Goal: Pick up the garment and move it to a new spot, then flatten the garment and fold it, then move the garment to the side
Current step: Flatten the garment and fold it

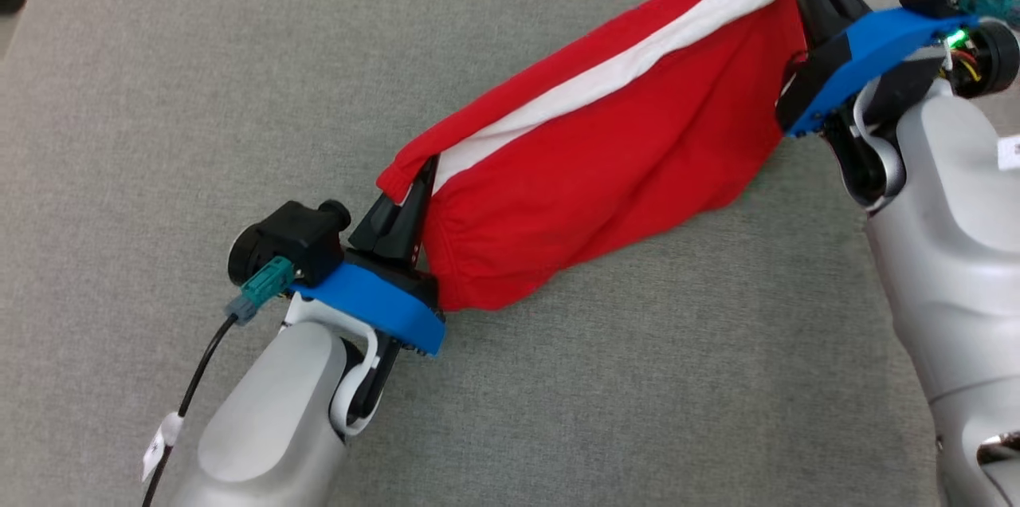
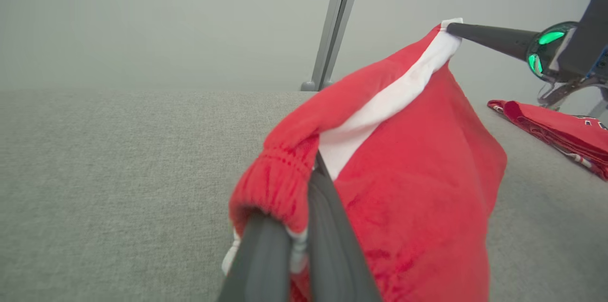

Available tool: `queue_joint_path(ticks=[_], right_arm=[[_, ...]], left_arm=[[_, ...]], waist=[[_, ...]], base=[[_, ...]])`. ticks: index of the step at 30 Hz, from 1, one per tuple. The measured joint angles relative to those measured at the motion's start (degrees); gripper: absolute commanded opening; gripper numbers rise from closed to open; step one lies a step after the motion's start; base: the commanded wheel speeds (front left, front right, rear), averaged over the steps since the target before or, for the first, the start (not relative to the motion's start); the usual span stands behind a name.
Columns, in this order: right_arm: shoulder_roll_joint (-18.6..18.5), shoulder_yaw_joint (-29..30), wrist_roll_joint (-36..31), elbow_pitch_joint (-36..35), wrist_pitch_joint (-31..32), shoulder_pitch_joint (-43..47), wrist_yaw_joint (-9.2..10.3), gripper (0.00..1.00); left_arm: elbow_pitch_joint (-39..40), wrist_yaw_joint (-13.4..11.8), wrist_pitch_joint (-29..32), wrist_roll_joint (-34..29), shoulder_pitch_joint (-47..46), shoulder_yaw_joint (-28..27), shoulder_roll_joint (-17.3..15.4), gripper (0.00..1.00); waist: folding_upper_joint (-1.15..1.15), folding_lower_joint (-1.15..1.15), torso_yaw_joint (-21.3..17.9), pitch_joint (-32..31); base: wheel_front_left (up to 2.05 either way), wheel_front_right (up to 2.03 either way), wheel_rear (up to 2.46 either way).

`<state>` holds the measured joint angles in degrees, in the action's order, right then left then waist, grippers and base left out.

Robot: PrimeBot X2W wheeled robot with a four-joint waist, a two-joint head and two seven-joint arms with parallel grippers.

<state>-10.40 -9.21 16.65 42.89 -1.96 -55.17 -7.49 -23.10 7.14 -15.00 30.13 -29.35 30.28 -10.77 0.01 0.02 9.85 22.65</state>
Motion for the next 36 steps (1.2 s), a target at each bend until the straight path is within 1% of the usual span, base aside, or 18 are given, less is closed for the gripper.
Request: queue_joint_path(ticks=[5, 7, 8, 9, 10, 12, 18, 24, 28, 30, 32, 36], right_arm=[[1.5, -0.8, -1.9, 11.9, -2.6, -6.5, 0.0, 0.0], [2.3, -0.7, -2.4, 15.8, -3.7, -8.1, 0.0, 0.0], [2.5, -0.6, -2.6, 17.4, -4.5, -8.7, 0.0, 0.26], [2.8, -0.5, -2.5, 18.5, -5.6, -9.2, 0.0, 0.67], [3.0, -0.4, -2.3, 19.8, -6.3, -9.7, 0.0, 1.0], [3.4, -0.9, -2.2, 21.9, -7.7, -10.4, 0.0, 1.0], [3.1, -3.8, -0.4, 24.8, -10.7, -9.8, 0.0, 1.0], [1.0, -7.4, 1.5, 25.7, -12.0, -5.4, 0.0, 1.0], [-0.6, -8.7, 3.4, 26.5, -12.2, -4.0, 0.0, 1.0], [-1.5, -9.1, 3.9, 27.1, -12.2, -3.8, 0.0, 1.0], [-2.1, -9.5, 4.3, 27.7, -11.8, -3.4, 0.0, 1.0], [-3.6, -9.9, 4.9, 28.9, -10.8, -3.3, 0.0, 1.0]], left_arm=[[-3.3, 0.1, 0.0, 0.6, -3.3, 2.0, 1.6, 0.0], [-4.3, 0.3, 0.0, 0.7, -3.9, 2.1, 1.5, 0.0], [-4.5, 0.3, 0.0, 0.7, -3.9, 2.1, 1.5, 0.0], [-4.7, 0.3, 0.0, 0.7, -4.0, 2.0, 1.5, 0.0], [-4.8, 0.3, 0.0, 0.6, -4.0, 1.7, 1.6, 0.11], [-5.0, 0.3, 0.0, -0.5, -4.0, 1.0, 1.8, 1.0], [-4.8, 0.3, 0.0, -4.1, -2.3, -0.6, 2.0, 1.0], [-1.4, 0.3, 0.0, -9.1, 4.5, -5.3, 1.6, 1.0], [1.6, -0.2, 0.0, -11.7, 9.2, -8.0, 1.4, 1.0], [3.9, -0.9, 0.0, -12.4, 11.3, -10.3, 1.6, 1.0], [6.8, -1.9, -0.1, -13.1, 13.0, -13.7, 2.1, 1.0], [12.2, -3.8, -0.1, -15.2, 16.6, -20.6, 3.8, 1.0]], waist=[[0.01, 0.0, 2.3, 3.2], [0.01, -0.01, 2.6, 4.0], [0.01, 0.0, 2.7, 4.2], [0.01, 0.0, 2.6, 4.2], [0.01, 0.0, 2.5, 4.2], [0.01, -0.01, 2.4, 4.0], [0.01, -0.02, 2.1, 2.0], [0.0, -0.02, 1.8, -0.8], [-0.02, -0.03, 2.4, -2.2], [-0.01, -0.03, 2.9, -2.4], [-0.01, -0.02, 3.6, -2.5], [-0.01, -0.02, 5.1, -2.3]], base=[[0.0, 0.0, 0.0], [0.0, 0.0, 0.0], [0.0, 0.0, 0.0], [0.0, 0.0, 0.0], [0.0, 0.0, 0.0], [0.0, 0.0, 0.0], [0.0, 0.0, 0.0], [0.0, 0.0, 0.0], [0.0, 0.0, 0.0], [0.0, 0.0, 0.0], [0.0, 0.0, 0.0], [0.0, 0.0, 0.0]])
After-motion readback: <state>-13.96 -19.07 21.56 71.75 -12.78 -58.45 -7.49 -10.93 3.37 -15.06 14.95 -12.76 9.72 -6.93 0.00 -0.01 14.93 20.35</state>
